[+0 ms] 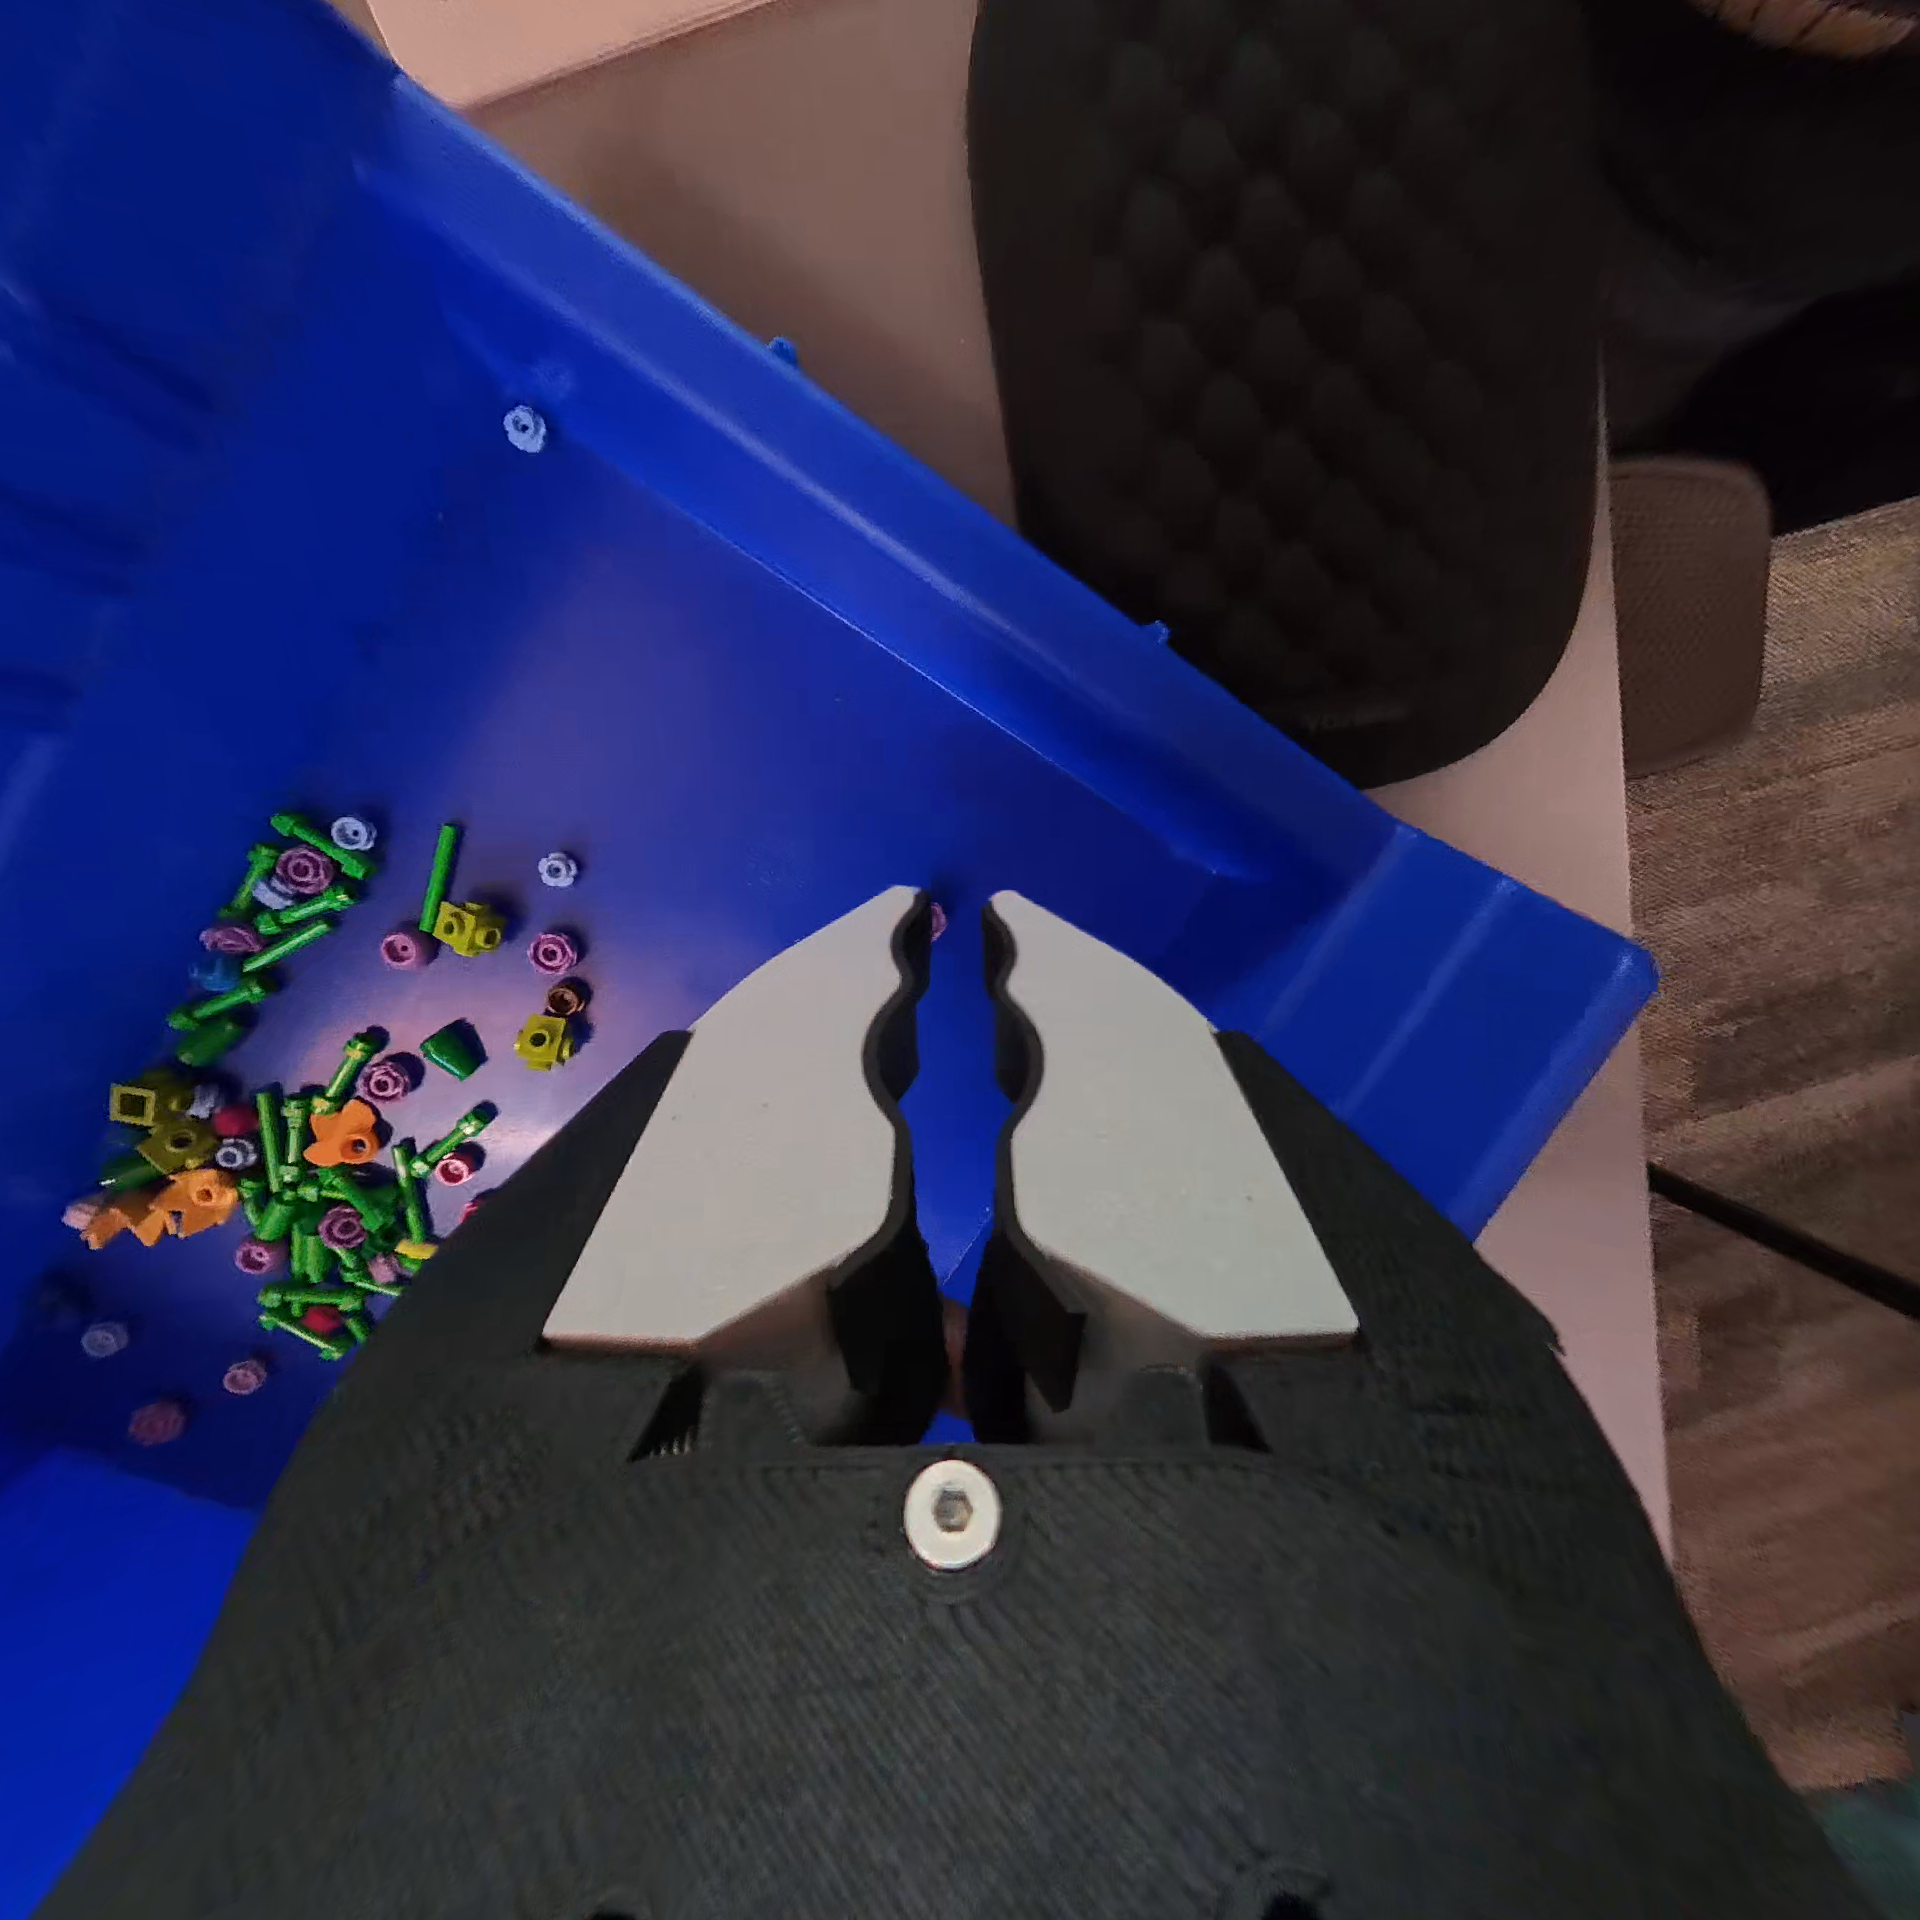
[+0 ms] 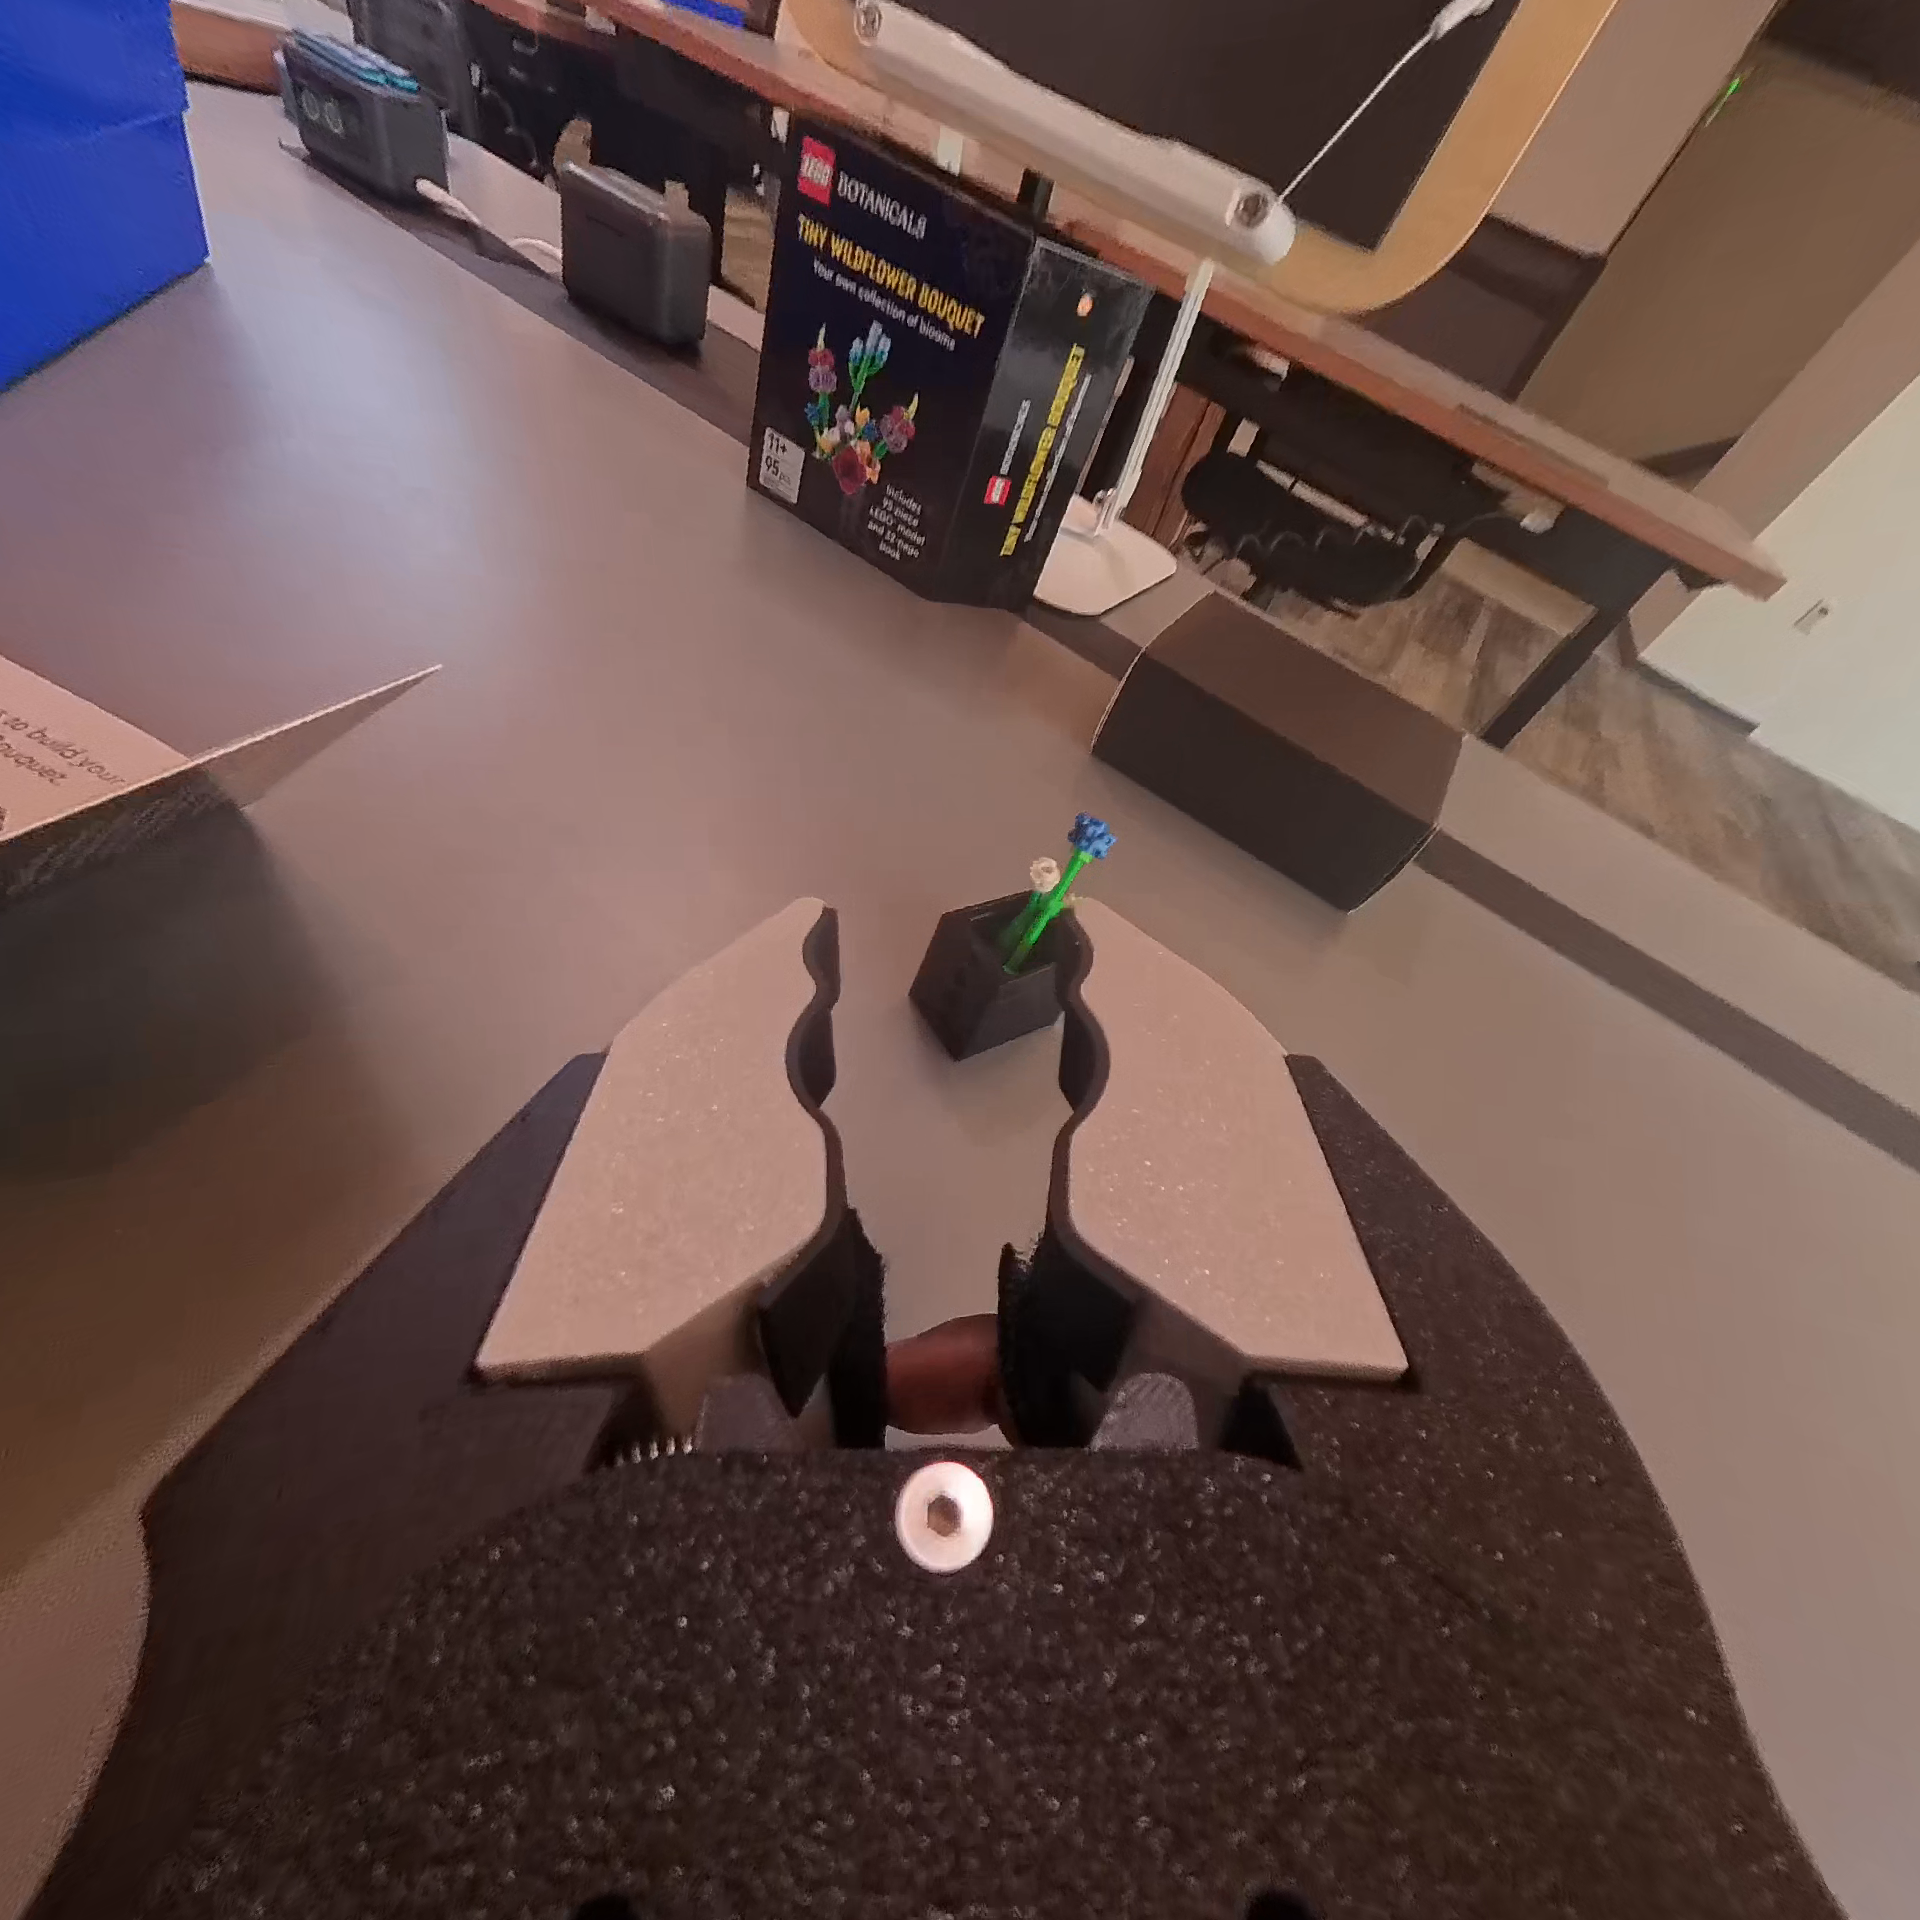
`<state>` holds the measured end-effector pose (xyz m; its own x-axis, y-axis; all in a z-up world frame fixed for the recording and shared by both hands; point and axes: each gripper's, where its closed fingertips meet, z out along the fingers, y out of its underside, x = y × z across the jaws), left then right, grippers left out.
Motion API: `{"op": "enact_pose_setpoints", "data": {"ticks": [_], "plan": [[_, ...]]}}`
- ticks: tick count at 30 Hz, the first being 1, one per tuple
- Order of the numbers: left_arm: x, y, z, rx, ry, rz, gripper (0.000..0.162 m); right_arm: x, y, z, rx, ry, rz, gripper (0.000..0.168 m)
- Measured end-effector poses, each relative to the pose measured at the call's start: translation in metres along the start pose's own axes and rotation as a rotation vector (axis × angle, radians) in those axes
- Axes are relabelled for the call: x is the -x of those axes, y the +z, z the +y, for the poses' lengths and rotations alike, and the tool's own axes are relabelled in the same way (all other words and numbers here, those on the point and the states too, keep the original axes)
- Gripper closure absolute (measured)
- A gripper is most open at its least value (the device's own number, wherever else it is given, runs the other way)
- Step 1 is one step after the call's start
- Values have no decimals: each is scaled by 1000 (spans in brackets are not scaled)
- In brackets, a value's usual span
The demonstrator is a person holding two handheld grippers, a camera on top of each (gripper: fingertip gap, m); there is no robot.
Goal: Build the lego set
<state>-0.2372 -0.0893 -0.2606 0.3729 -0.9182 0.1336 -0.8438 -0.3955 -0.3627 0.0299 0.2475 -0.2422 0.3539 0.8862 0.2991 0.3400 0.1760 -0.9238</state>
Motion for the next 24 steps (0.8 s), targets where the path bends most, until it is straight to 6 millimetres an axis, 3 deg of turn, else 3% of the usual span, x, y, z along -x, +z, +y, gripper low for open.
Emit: {"op": "enact_pose_setpoints", "data": {"ticks": [1,4,8,14,19,24], "plan": [[2,-2,1,-6,13,-7,160,-2,-1,-2,-14,0,8,128],[12,-10,12,8,6,-44,162,-8,-2,-7,-48,2,35,130],[54,-30,33,1,-48,-286,160,-11,-1,-7,-55,-27,55,131],[84,-31,73,5,-190,-251,98,-8,3,-3,-30,-52,52,131],[103,-22,57,-62,-223,-203,74,-8,4,-2,-18,-79,61,132],[112,-6,58,-26,-287,-145,46,-8,2,-3,-26,-85,63,133]]}}
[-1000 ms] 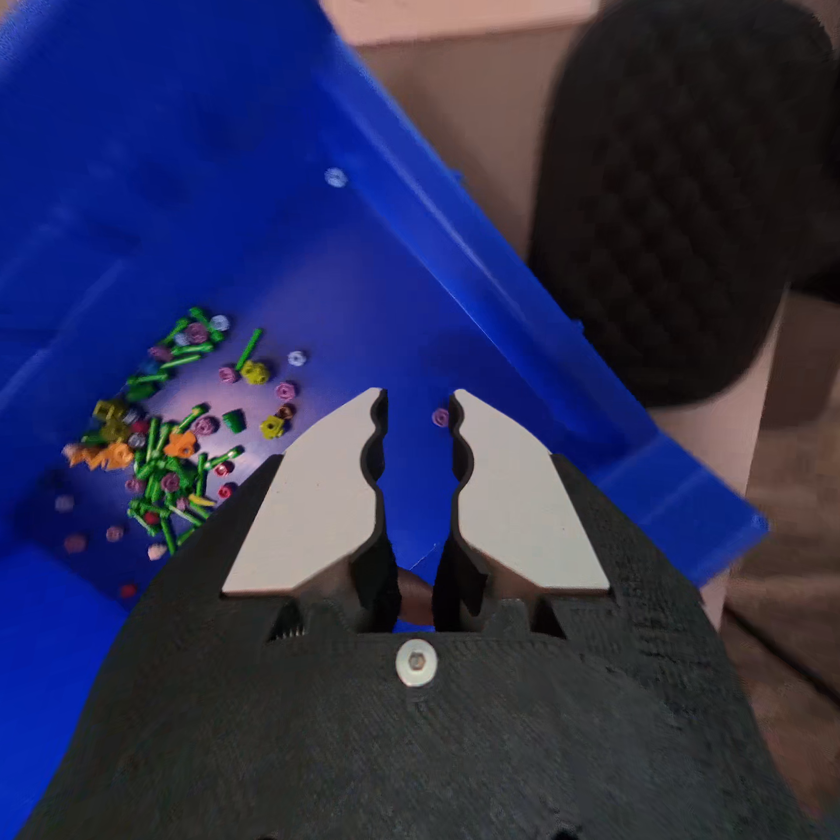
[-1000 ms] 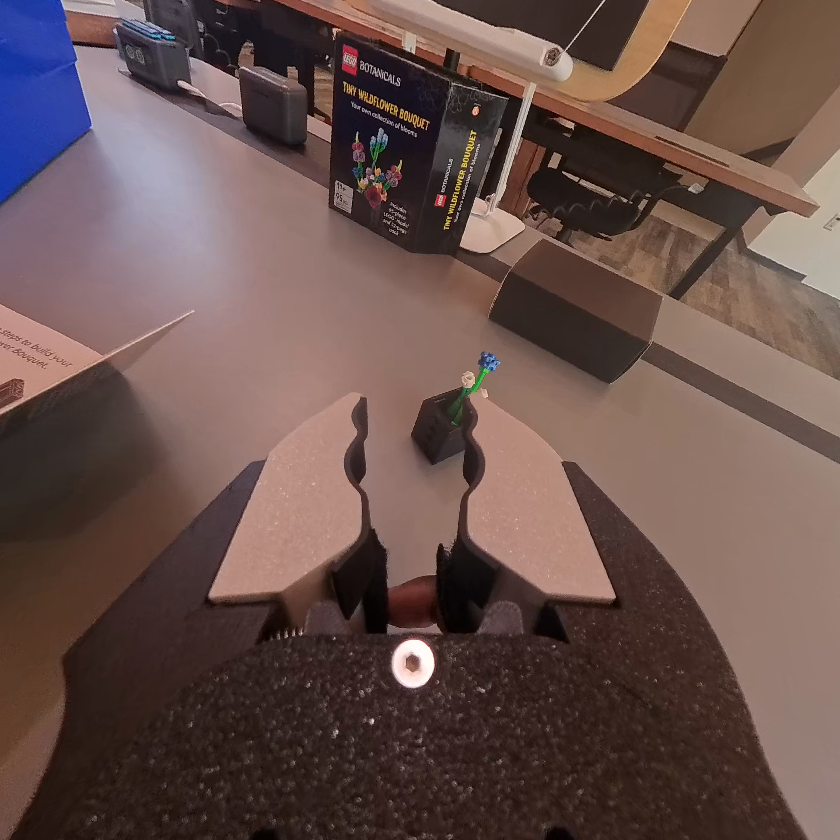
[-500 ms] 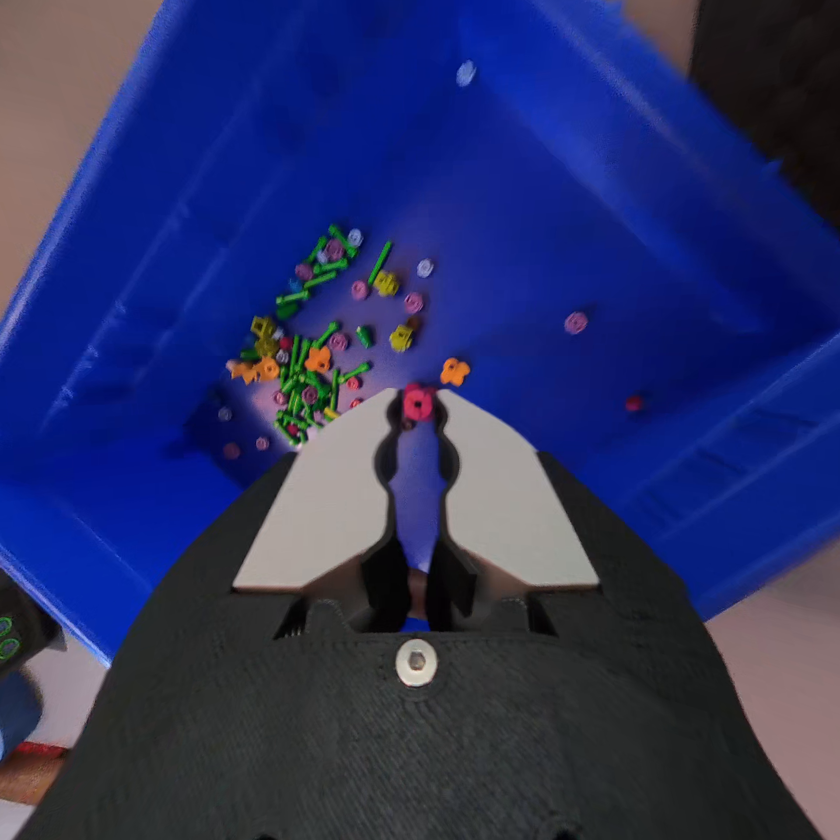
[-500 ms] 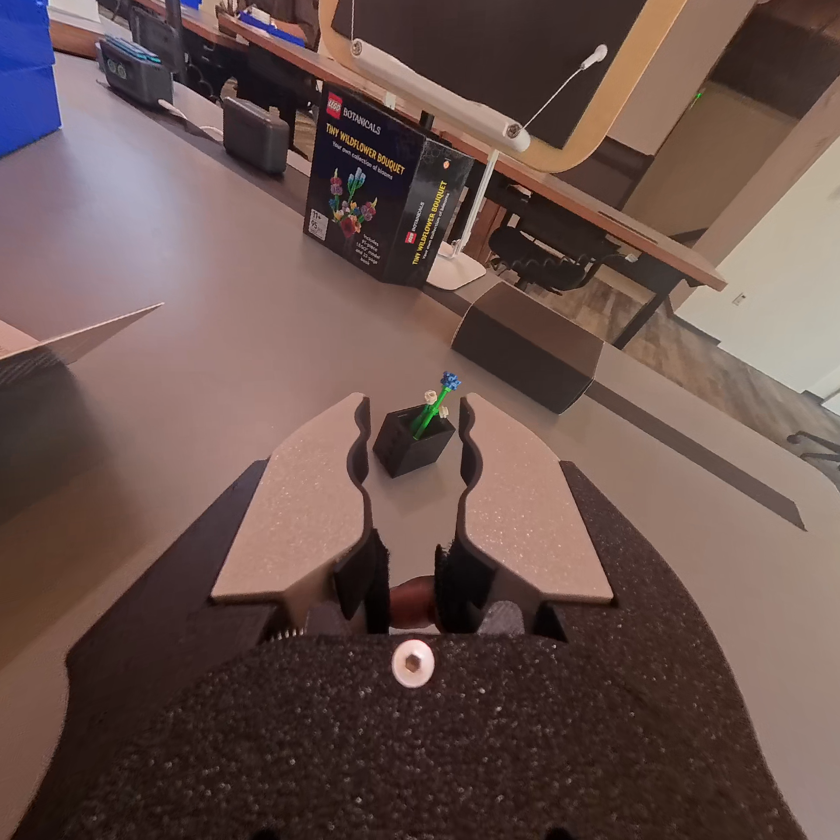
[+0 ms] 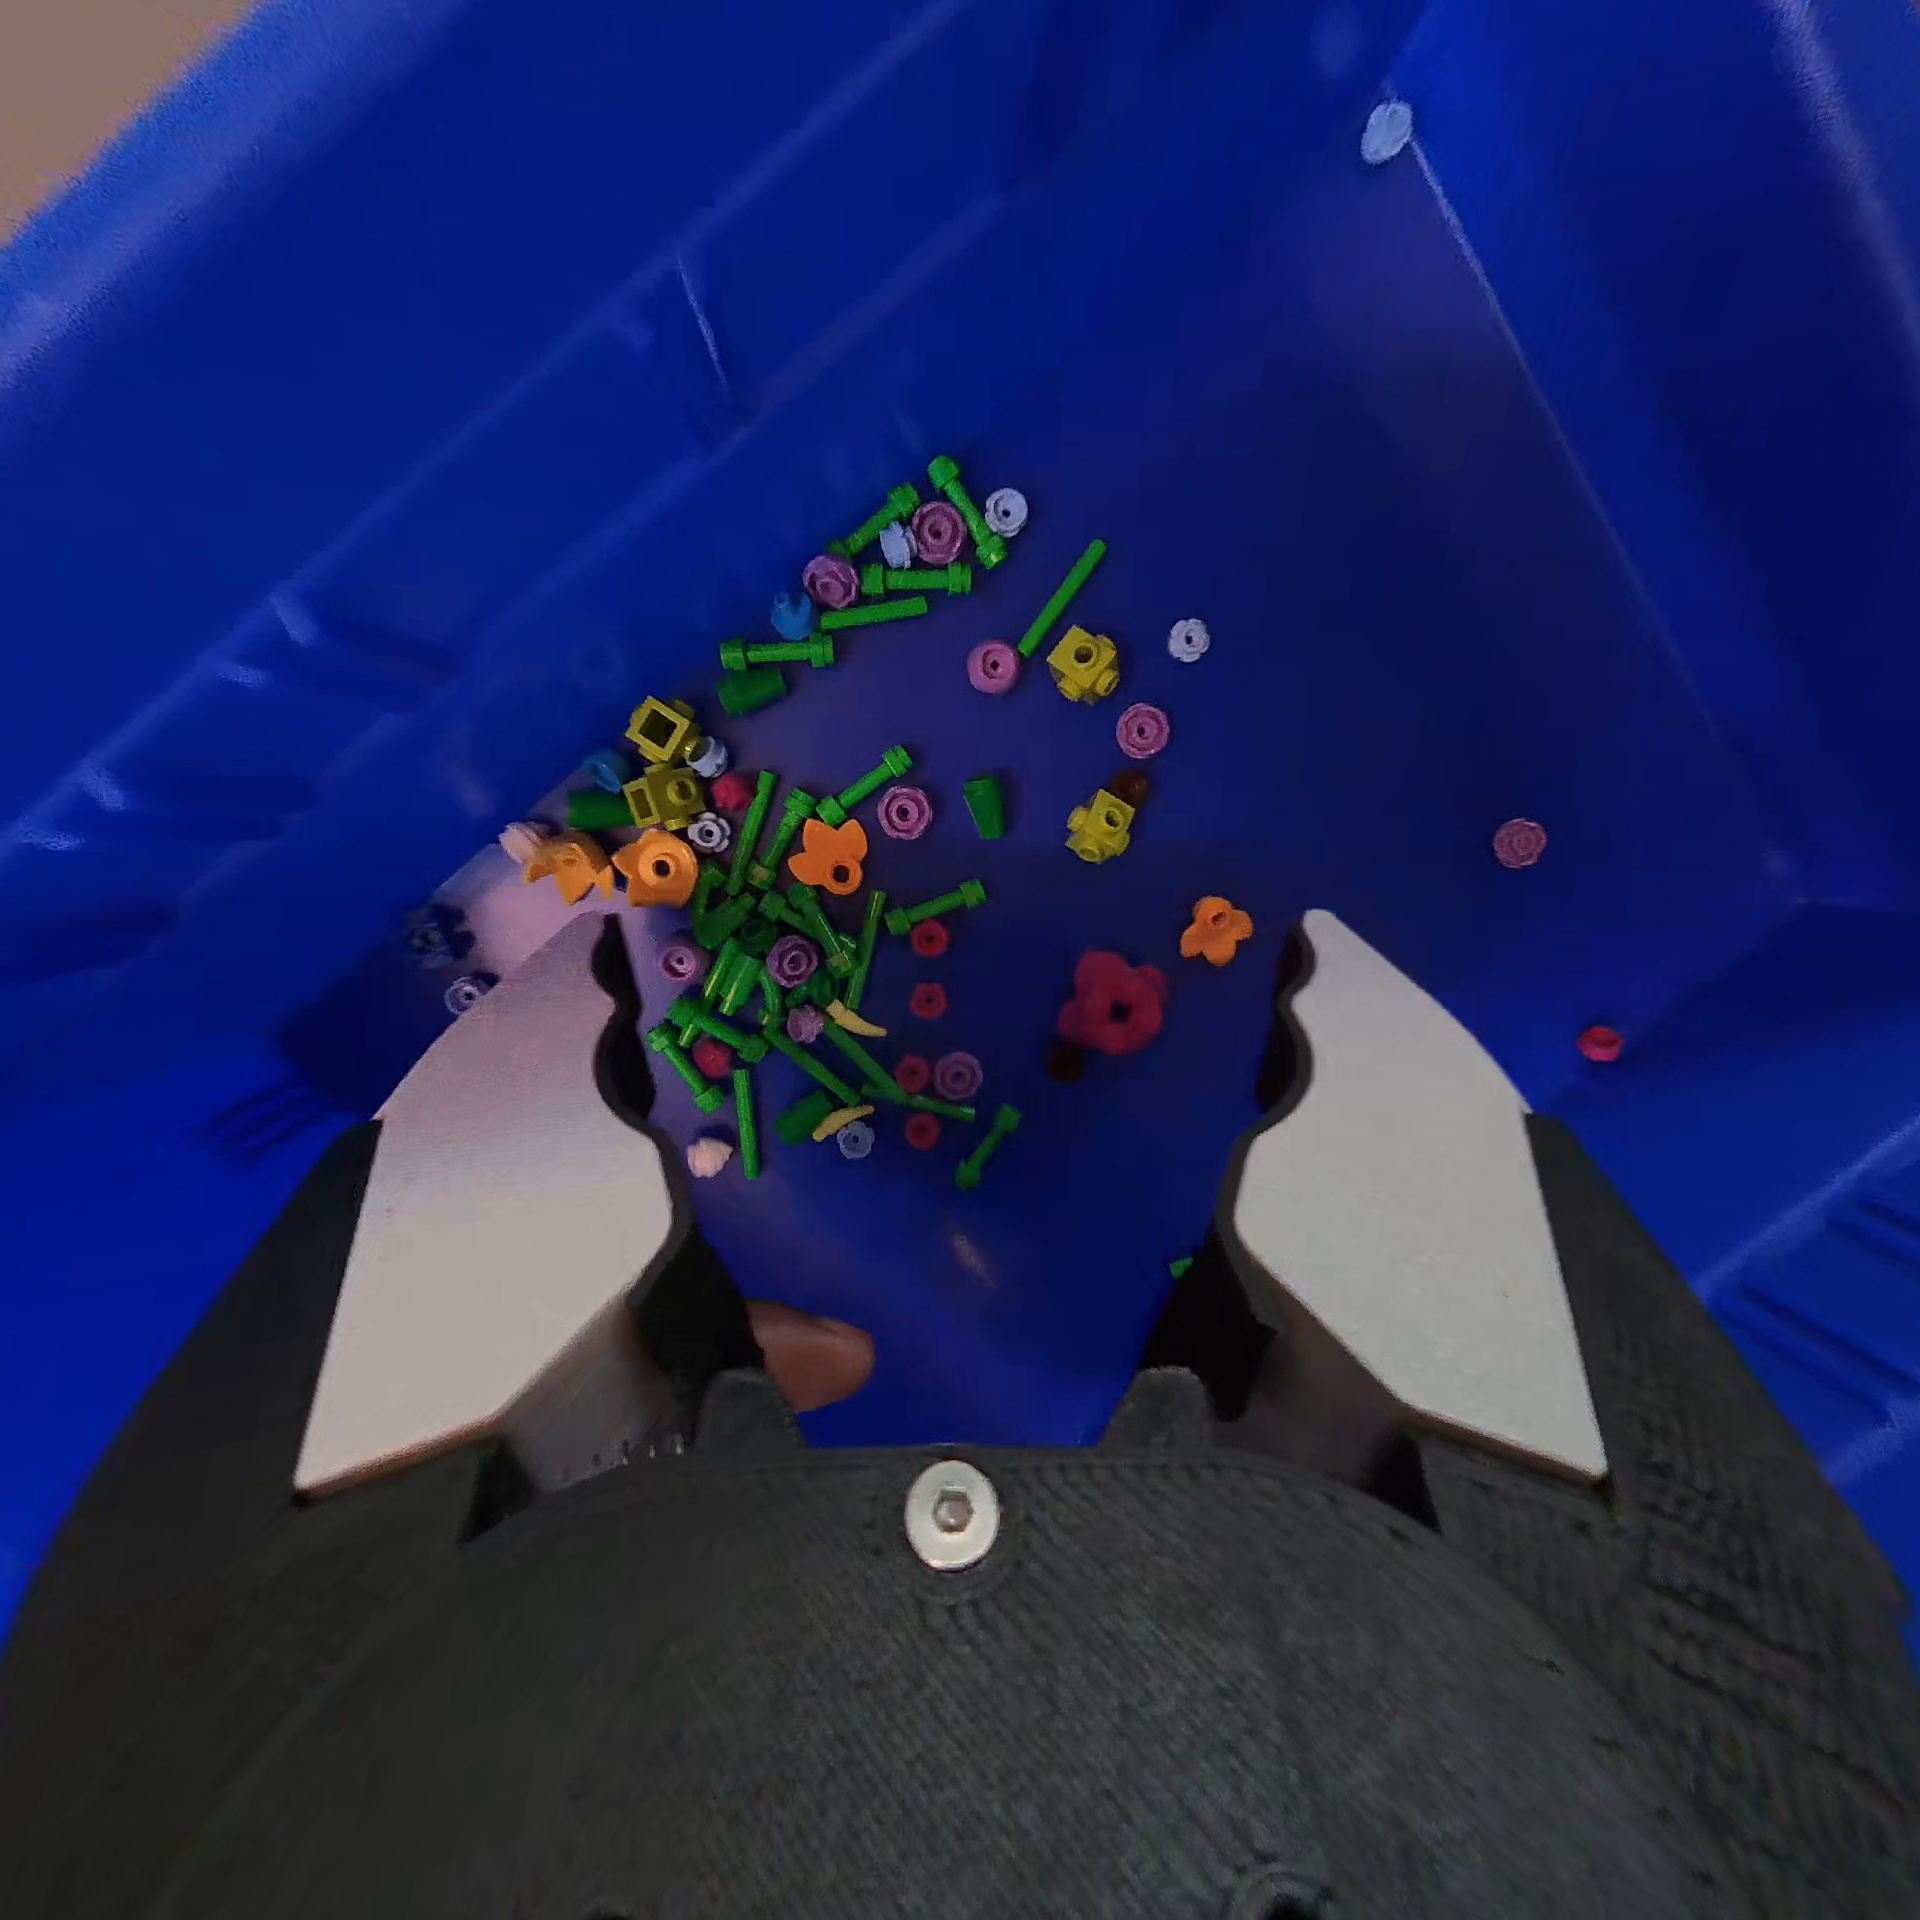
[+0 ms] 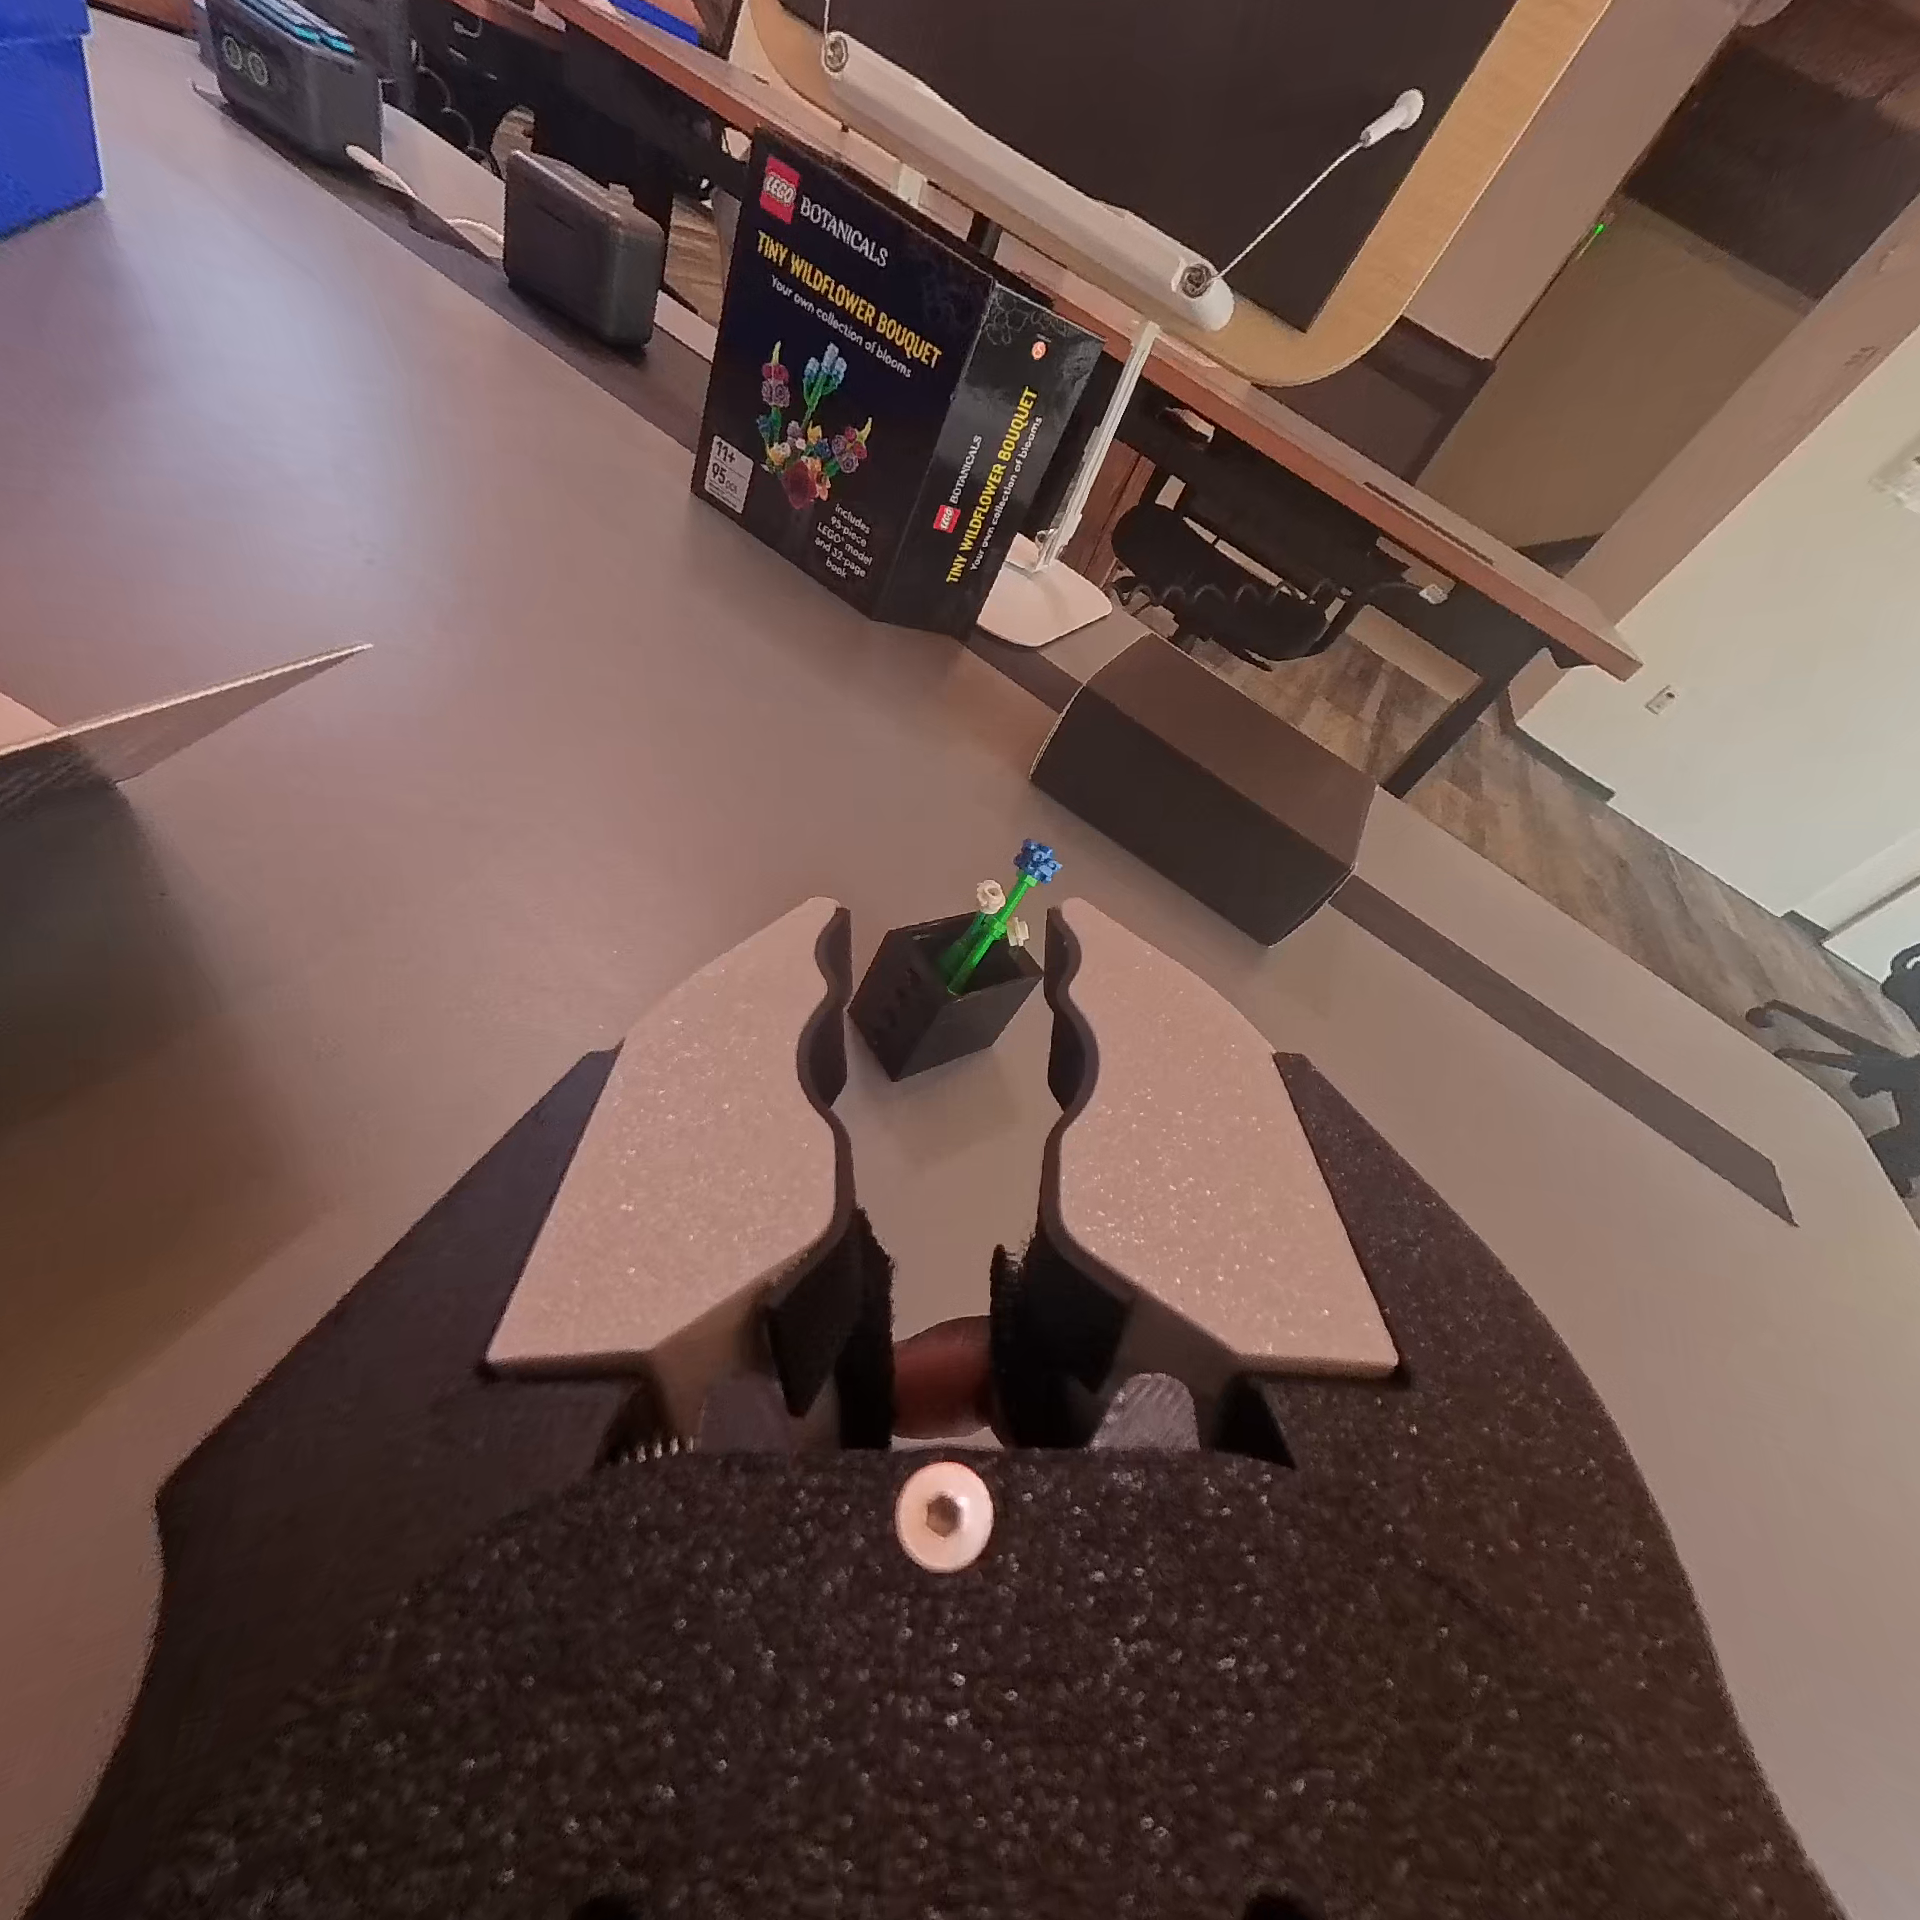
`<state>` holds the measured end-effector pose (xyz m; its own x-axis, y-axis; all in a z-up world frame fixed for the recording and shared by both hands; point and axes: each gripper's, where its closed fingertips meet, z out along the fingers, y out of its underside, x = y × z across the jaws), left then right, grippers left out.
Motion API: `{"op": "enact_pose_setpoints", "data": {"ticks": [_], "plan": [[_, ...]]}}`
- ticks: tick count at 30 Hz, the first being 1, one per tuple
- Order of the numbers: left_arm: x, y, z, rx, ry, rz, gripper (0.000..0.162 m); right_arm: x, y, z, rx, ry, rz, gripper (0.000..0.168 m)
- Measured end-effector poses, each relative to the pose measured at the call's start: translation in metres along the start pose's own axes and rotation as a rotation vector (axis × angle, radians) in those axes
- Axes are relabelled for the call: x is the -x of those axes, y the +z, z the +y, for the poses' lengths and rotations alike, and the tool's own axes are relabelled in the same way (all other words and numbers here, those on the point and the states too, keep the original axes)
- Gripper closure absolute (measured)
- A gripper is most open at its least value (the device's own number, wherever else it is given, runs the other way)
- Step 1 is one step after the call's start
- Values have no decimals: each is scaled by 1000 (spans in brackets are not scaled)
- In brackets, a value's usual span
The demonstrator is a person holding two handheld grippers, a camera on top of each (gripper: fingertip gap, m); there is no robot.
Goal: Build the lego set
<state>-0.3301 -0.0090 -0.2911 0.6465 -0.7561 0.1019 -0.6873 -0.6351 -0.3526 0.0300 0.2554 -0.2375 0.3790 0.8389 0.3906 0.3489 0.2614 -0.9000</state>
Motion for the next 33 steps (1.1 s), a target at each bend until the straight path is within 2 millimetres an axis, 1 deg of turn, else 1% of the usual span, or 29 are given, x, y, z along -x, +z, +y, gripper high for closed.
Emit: {"op": "enact_pose_setpoints", "data": {"ticks": [2,4,5,6,8,9,10,11,12,13,15,16,17,18,20,22,24,28,33], "plan": [[-1,9,3,28,-10,12,37,-1,0,0,-2,2,4,133],[-4,17,4,44,2,23,31,-2,-1,-1,-7,7,4,133],[-6,19,2,37,17,28,32,-2,-1,-1,-7,7,5,133],[-11,19,0,25,31,48,33,-1,-1,-1,-6,5,5,133],[-25,14,-2,14,32,118,48,-1,-1,0,-4,2,3,133],[-29,11,-2,14,19,133,50,0,0,0,-3,0,1,133],[-27,8,-2,7,10,119,53,0,0,0,-2,-2,0,133],[-22,6,-2,-6,13,81,56,0,0,0,-2,-3,0,133],[-11,3,-3,-21,18,13,62,0,0,0,-2,-4,-1,134],[5,-1,-3,-35,15,-84,69,0,0,0,-3,-3,-1,134],[42,-10,1,-52,-46,-289,98,0,0,-1,-5,-4,-2,134],[55,-14,3,-60,-96,-350,108,1,0,-1,-5,-5,-3,134],[65,-17,3,-74,-150,-388,121,1,0,-1,-4,-7,-3,134],[72,-19,3,-91,-205,-413,130,1,0,-1,-4,-9,-3,134],[80,-18,3,-107,-287,-415,131,2,0,-1,-4,-15,-4,134],[82,-12,5,-93,-327,-383,131,2,0,-2,-7,-21,-5,134],[85,-7,8,-73,-347,-375,136,2,-1,-3,-12,-22,-6,134],[89,-2,8,-61,-309,-366,140,3,-1,-4,-22,-16,-14,134],[97,-1,8,-35,-279,-382,142,3,-3,-6,-30,-21,-15,134]]}}
